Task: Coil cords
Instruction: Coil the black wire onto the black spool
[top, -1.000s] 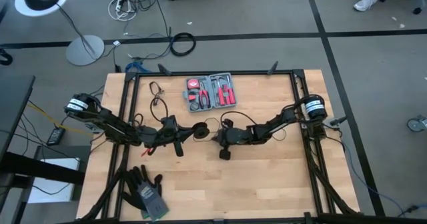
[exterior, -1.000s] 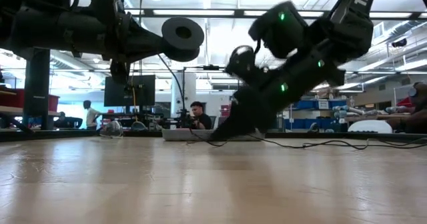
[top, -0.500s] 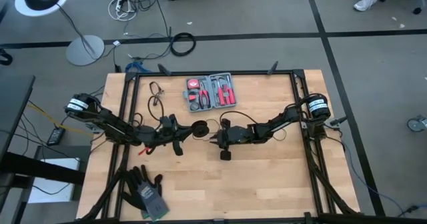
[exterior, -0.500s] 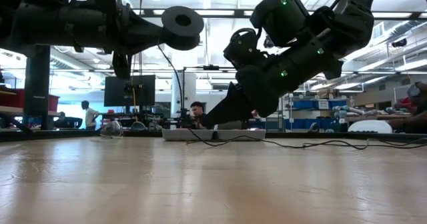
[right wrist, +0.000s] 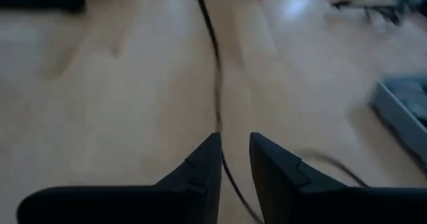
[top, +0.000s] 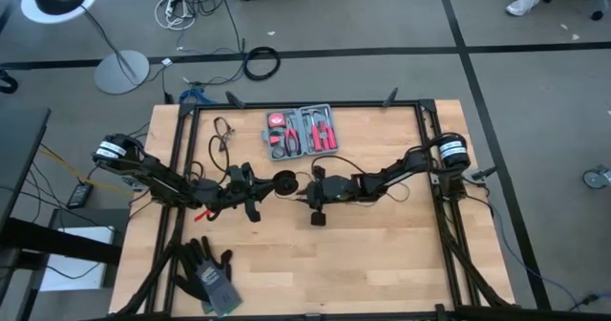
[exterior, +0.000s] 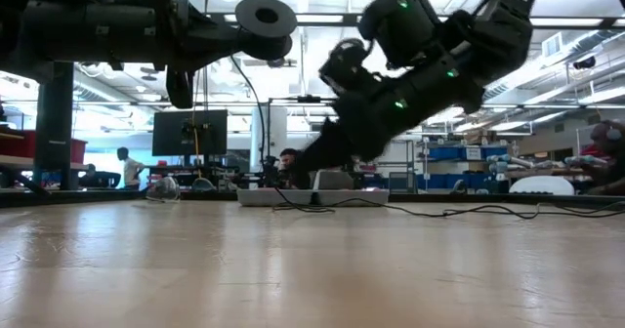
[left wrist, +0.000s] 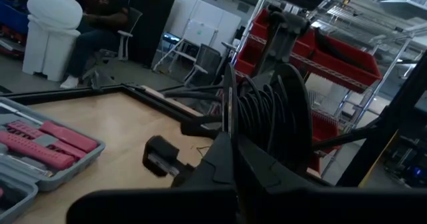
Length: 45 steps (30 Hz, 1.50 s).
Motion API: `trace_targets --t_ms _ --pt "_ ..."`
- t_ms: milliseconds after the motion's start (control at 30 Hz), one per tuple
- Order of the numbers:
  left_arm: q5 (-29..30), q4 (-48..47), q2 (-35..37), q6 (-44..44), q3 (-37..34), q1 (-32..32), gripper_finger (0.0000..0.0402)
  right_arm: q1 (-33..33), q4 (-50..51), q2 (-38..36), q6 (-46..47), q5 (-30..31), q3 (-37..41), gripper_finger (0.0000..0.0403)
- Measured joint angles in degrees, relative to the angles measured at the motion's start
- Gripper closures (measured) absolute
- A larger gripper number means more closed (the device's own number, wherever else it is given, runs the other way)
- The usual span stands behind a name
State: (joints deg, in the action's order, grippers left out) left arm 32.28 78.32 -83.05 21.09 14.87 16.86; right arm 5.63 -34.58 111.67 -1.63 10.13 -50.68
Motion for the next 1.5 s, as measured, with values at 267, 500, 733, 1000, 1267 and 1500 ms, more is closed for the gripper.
trace_targets --t_ms 267,500,733,1000,1267,1500 --pt "0.0 -0.5 0.0 0.0 0.1 0.0 0.0401 -0.4 4.6 5.6 0.8 -0.9 -6.3 0.0323" --pt "-0.8 -0.6 0.0 0.0 0.1 0.0 0.0401 -1.2 9.1 4.9 4.5 -0.7 -6.1 0.0325" --pt "-0.8 -1.0 0.0 -0.1 0.0 0.0 0.0401 -1.2 14.2 4.8 8.2 -0.7 -6.3 0.0359" --pt "-0.9 -2.7 0.0 -0.1 0.0 0.0 0.0402 -1.5 24.8 0.1 11.5 2.1 -6.1 0.0399" --pt "-0.7 -8.0 0.0 0.1 0.0 0.0 0.0401 -3.5 43.3 -12.3 15.8 2.7 -6.1 0.0401" --pt "0.1 -15.4 0.0 2.2 0.1 0.0 0.0401 -5.8 47.7 -21.8 17.1 2.7 -6.7 0.0402"
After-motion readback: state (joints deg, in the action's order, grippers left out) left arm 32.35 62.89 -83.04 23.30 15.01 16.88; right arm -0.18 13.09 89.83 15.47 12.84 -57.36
